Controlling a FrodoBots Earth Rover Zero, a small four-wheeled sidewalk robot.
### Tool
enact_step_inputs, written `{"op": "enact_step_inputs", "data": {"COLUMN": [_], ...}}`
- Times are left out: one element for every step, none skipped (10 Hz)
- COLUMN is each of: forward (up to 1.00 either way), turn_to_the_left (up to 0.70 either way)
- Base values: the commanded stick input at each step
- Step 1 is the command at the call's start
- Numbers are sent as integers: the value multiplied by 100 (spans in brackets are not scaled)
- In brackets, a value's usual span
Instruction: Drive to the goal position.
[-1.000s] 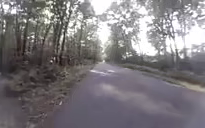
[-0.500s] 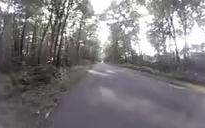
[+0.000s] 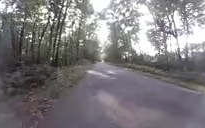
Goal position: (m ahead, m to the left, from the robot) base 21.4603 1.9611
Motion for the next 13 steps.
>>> {"op": "enact_step_inputs", "data": {"forward": [70,70,70,70,70,70,70,70,70,70,70,70,70], "turn_to_the_left": [33,4,-1,-1,-1,-1,-1,-1,-1,-1,-1,-1,-1]}}
